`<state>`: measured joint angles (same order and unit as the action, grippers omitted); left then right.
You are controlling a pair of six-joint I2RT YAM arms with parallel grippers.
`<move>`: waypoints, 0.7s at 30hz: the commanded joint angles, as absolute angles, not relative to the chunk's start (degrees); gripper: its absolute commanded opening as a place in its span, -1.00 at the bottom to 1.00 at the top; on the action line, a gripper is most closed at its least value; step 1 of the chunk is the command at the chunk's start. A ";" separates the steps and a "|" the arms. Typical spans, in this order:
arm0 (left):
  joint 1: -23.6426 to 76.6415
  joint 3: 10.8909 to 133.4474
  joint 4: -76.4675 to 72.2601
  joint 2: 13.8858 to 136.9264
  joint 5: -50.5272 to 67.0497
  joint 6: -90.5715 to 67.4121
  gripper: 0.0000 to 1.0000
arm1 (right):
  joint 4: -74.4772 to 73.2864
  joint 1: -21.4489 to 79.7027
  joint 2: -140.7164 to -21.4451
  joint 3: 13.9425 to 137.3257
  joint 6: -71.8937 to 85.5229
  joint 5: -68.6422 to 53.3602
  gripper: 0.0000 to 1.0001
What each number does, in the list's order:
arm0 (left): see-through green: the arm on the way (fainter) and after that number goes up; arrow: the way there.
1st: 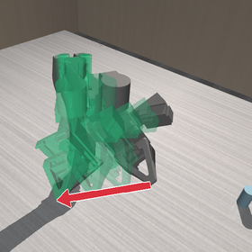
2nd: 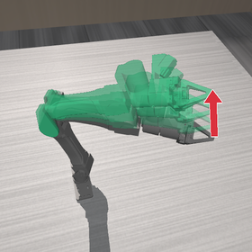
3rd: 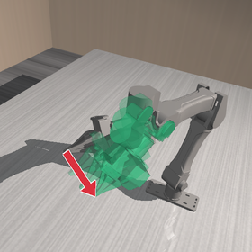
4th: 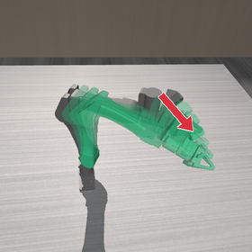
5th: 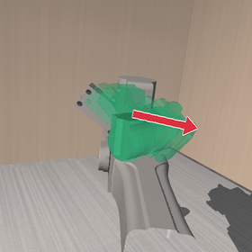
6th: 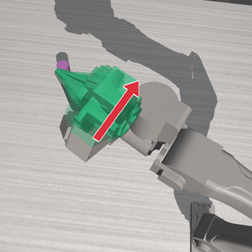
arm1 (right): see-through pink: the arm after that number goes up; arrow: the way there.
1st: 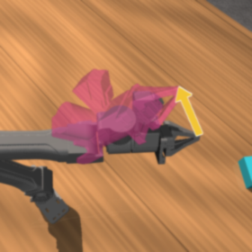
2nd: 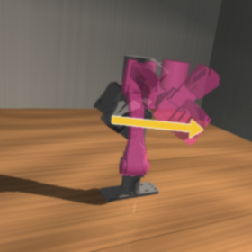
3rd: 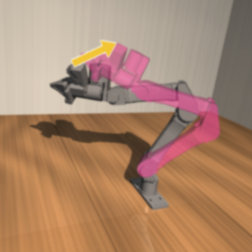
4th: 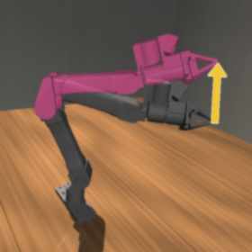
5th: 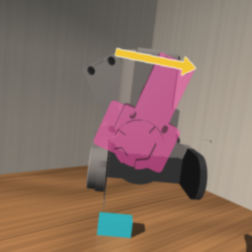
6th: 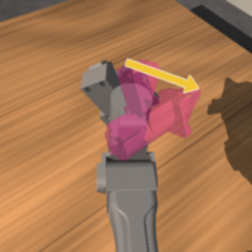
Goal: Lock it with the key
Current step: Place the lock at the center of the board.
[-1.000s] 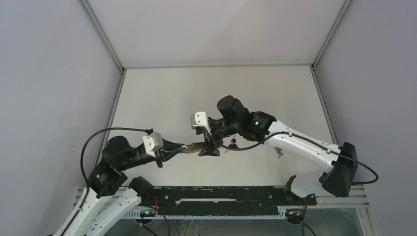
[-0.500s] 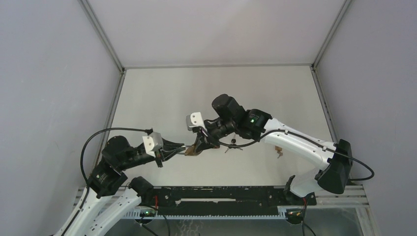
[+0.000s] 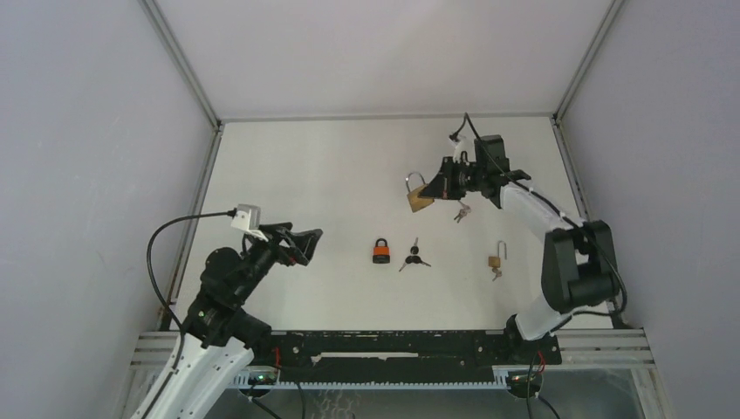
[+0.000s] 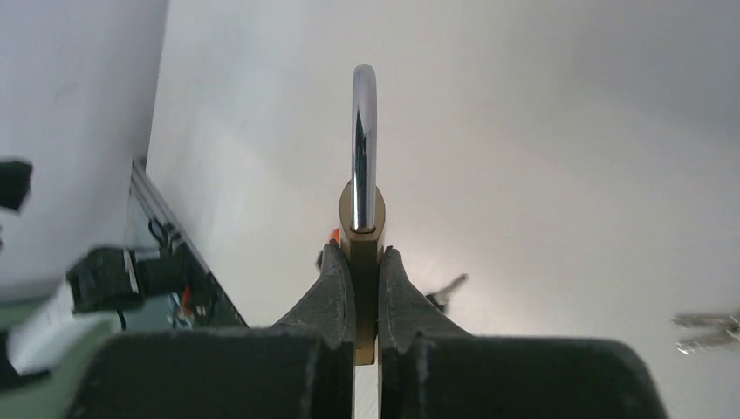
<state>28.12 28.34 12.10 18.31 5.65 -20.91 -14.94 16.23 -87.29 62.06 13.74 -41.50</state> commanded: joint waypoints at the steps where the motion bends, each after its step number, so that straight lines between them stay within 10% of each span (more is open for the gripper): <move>1: 22.48 22.39 8.34 15.54 -4.40 -37.98 0.99 | -7.03 11.74 -93.38 62.31 27.83 -44.49 -1.00; 21: 11.87 11.48 7.64 8.72 -5.18 -54.21 0.99 | -4.86 4.01 -105.67 58.45 31.36 -39.31 -0.94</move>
